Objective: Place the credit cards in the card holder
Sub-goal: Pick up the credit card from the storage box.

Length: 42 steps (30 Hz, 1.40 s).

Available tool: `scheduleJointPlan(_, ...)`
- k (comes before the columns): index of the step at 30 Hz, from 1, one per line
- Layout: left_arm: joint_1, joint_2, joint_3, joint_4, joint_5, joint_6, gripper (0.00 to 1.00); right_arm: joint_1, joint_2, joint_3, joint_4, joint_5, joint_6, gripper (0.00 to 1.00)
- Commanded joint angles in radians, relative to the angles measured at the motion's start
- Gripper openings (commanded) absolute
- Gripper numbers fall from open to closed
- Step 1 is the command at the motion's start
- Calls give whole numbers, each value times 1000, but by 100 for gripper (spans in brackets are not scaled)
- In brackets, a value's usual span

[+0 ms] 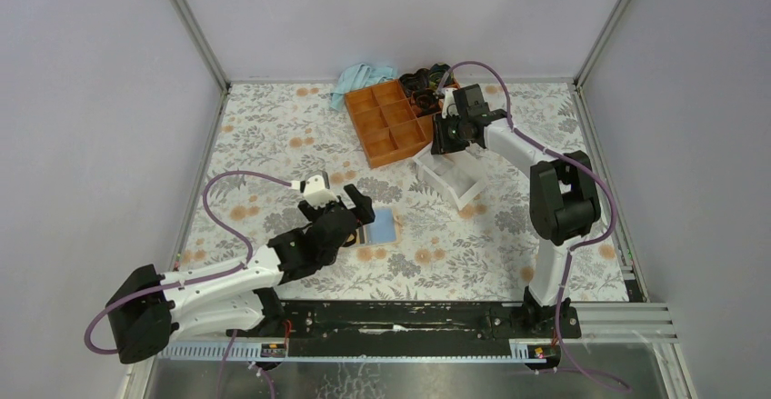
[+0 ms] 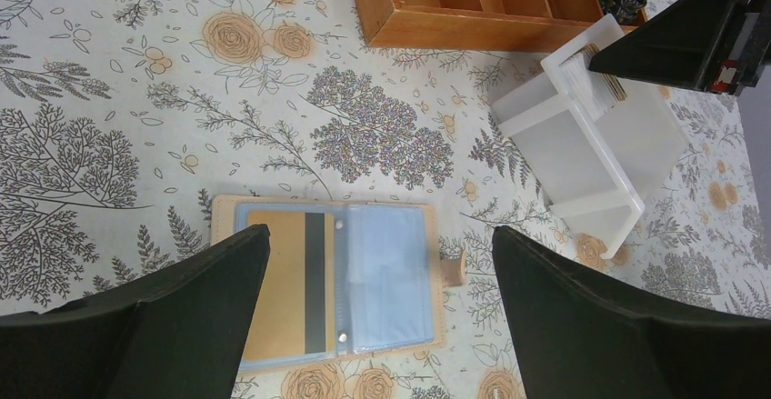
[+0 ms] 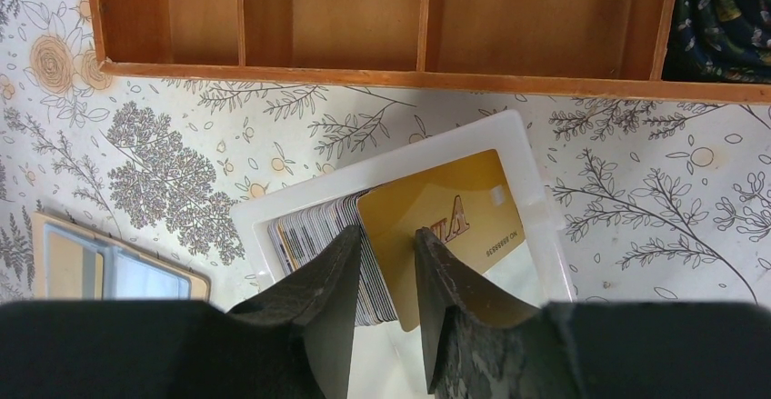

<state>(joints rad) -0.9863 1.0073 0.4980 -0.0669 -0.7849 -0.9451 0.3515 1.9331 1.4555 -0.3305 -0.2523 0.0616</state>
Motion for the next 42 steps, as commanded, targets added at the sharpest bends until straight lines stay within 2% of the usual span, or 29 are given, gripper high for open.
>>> scheduleJointPlan(1,7,8,34,44,-15,23,100,2,-55,40,-24,-14,13,35)
scheduleJointPlan(18,6,9,40,44,-9,21,100,1,-75,54,-37,-28,16,35)
scheduleJointPlan(25,7,7,40,42,-7,20,100,1,-68,56,-41,-30,19,23)
scheduleJointPlan(42,7,9,48,39,-10,19,100,1,-89,65,-49,27,17,9)
